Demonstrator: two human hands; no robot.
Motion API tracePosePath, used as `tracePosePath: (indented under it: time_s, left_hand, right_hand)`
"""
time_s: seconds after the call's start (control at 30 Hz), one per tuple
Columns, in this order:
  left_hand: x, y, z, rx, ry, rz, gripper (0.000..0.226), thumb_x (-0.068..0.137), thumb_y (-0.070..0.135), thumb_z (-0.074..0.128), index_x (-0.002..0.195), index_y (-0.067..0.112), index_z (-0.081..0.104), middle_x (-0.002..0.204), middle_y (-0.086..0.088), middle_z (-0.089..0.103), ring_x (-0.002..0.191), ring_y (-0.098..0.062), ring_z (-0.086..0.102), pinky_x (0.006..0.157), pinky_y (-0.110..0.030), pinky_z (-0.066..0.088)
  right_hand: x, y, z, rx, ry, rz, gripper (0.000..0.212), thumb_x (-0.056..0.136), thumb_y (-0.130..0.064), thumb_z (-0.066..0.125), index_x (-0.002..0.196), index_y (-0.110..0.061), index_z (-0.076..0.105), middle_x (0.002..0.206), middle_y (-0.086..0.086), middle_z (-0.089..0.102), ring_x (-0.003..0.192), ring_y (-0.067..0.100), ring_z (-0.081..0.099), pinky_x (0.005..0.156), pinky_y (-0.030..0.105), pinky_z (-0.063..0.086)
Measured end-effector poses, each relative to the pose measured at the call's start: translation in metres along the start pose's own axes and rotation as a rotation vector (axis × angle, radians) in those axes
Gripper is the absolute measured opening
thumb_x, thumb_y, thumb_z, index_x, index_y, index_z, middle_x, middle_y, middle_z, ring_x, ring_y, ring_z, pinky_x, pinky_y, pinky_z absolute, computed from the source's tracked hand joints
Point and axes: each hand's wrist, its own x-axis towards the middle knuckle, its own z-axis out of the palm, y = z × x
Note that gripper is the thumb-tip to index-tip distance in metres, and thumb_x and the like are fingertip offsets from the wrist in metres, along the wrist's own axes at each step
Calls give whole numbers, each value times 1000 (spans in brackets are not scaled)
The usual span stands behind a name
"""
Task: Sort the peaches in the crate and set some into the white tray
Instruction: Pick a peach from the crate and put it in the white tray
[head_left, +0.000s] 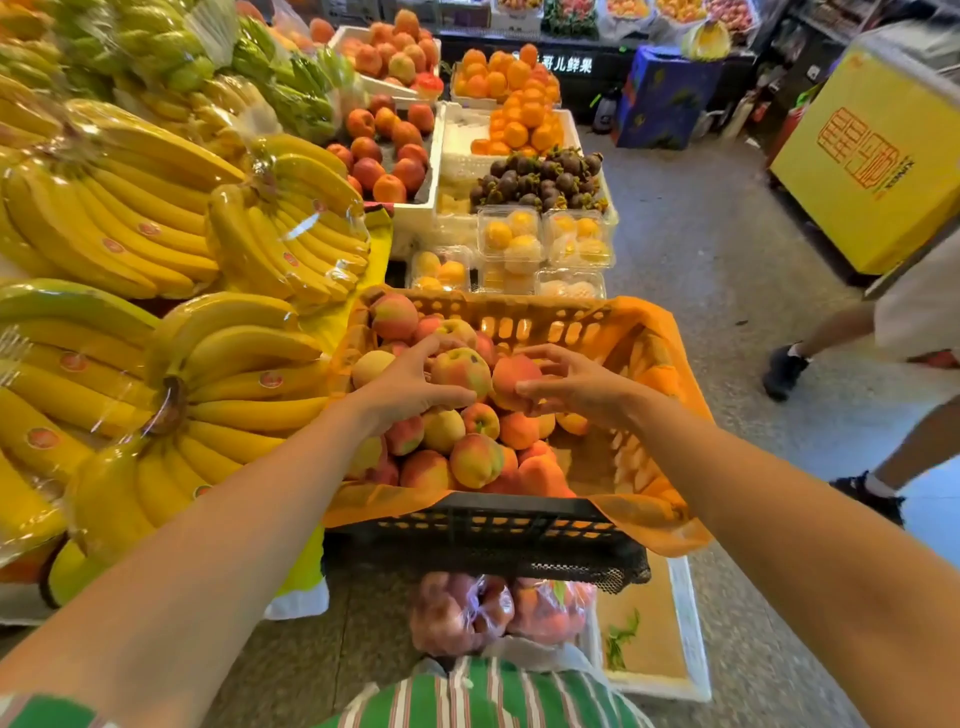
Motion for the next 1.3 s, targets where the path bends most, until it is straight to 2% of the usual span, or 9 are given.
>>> tracePosePath:
  time_s: [0.17, 0.33, 0.47, 0.6, 0.7, 0.83, 0.93, 1.13, 1.3]
  left_hand:
    - [0, 2, -14, 4, 23, -29, 63, 72, 19, 83, 125, 35, 52, 124, -1, 55, 104, -13, 58, 74, -23, 55]
    - [2, -2, -20, -33, 0, -60, 69, 69, 21, 86, 127, 36, 52, 126, -4, 55, 108, -19, 60, 74, -25, 56]
    - [3, -3, -22, -33, -16, -61, 69, 66, 23, 87, 124, 38, 54, 128, -6, 54, 112, -22, 59, 79, -29, 58]
    - [3, 0, -22, -39, -35, -63, 67, 67, 20, 86, 125, 36, 54, 127, -5, 55, 112, -21, 58, 72, -22, 56]
    - [1, 2, -22, -32, -55, -56, 63, 69, 17, 85, 123, 34, 56, 125, -3, 56, 109, -18, 59, 68, -18, 55]
    - [0, 4, -21, -32, -75, -45, 59, 72, 13, 83, 122, 31, 58, 123, 4, 55, 102, -10, 60, 65, -15, 54]
    - [1, 3, -19, -31, -91, -32, 59, 71, 14, 84, 121, 33, 58, 121, 3, 58, 103, -12, 62, 69, -18, 56]
    - [6, 6, -6, 21, -96, 2, 67, 67, 24, 87, 125, 33, 55, 124, 5, 55, 109, -13, 60, 84, -27, 57]
    - [15, 15, 23, 114, -72, 42, 67, 65, 34, 87, 120, 23, 50, 113, 7, 58, 102, -5, 59, 76, -17, 52]
  right_hand:
    - [16, -1, 2, -159, -95, 82, 60, 79, -16, 77, 133, -26, 52, 133, 6, 41, 111, 22, 54, 79, 33, 59]
    - [29, 4, 5, -257, -194, 160, 52, 82, -8, 73, 127, -25, 56, 118, -4, 46, 112, 21, 52, 85, 36, 58]
    - [33, 7, 0, -312, -209, 191, 56, 84, -5, 71, 133, -22, 51, 126, 2, 47, 114, 23, 52, 80, 29, 57]
    - [33, 12, -5, -334, -238, 268, 55, 84, -2, 70, 129, -28, 53, 126, 5, 45, 116, 27, 54, 80, 31, 58]
    - [34, 19, -7, -386, -243, 242, 49, 85, 0, 68, 127, -22, 56, 126, 10, 50, 113, 28, 58, 88, 38, 57]
    - [33, 22, -1, -414, -218, 227, 53, 84, 2, 68, 133, -14, 53, 131, 10, 50, 111, 25, 59, 80, 33, 60]
    - [32, 22, -5, -439, -197, 181, 45, 88, -8, 67, 131, -13, 54, 132, 7, 53, 116, 23, 57, 89, 38, 56]
    - [19, -1, -7, -159, -130, 22, 47, 90, -39, 60, 134, -22, 53, 133, 1, 58, 121, 18, 57, 97, 37, 50]
    - [-1, -11, 4, -68, -124, -54, 53, 86, -30, 67, 136, -22, 50, 130, 7, 57, 115, 23, 61, 91, 35, 55]
